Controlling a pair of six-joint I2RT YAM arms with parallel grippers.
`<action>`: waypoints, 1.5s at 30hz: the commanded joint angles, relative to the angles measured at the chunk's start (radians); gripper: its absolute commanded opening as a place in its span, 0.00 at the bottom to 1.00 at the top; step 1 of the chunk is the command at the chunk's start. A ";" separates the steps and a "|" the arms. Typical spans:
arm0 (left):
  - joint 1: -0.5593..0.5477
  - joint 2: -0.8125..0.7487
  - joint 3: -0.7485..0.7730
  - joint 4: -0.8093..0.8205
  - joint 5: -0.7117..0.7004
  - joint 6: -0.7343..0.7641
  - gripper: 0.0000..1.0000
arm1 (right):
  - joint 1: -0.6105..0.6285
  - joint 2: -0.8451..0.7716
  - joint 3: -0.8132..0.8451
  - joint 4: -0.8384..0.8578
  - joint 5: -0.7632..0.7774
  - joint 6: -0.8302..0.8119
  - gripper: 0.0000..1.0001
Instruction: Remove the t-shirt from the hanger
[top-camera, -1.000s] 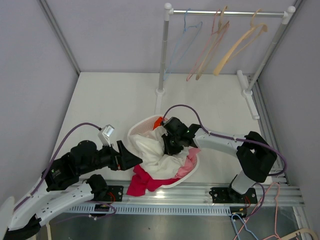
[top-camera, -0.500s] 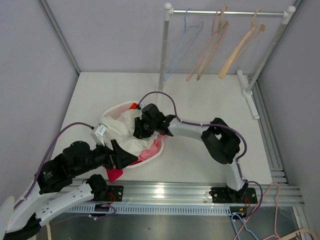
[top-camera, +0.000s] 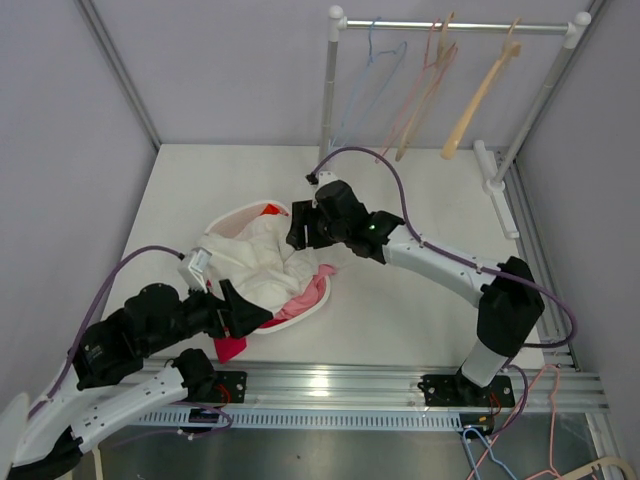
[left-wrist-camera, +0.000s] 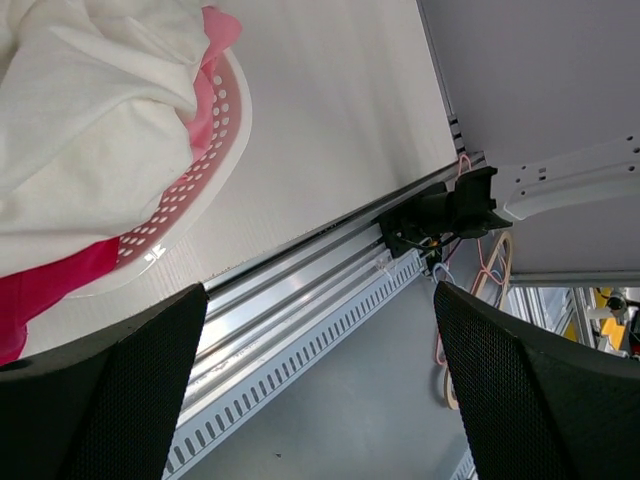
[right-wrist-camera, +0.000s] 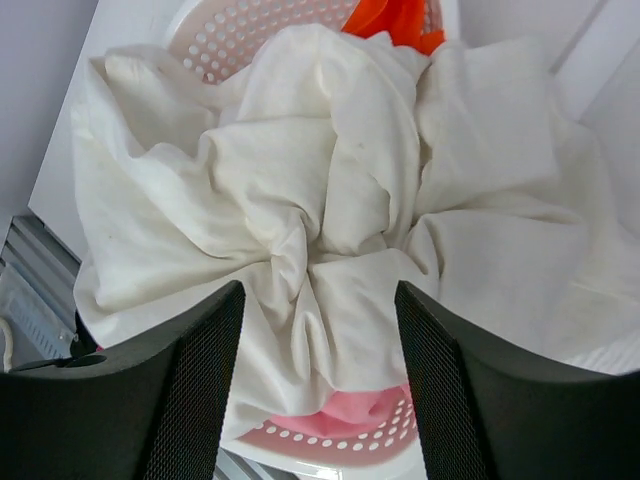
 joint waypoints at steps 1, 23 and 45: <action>-0.003 0.028 0.030 0.023 -0.018 0.036 0.99 | 0.008 -0.055 0.039 -0.129 0.115 -0.036 0.66; -0.002 0.091 -0.031 0.171 -0.209 0.253 1.00 | -0.027 -1.008 -0.663 -0.164 0.420 0.046 1.00; -0.003 0.031 -0.095 0.144 -0.278 0.239 0.99 | 0.008 -1.277 -0.808 -0.207 0.585 0.083 0.99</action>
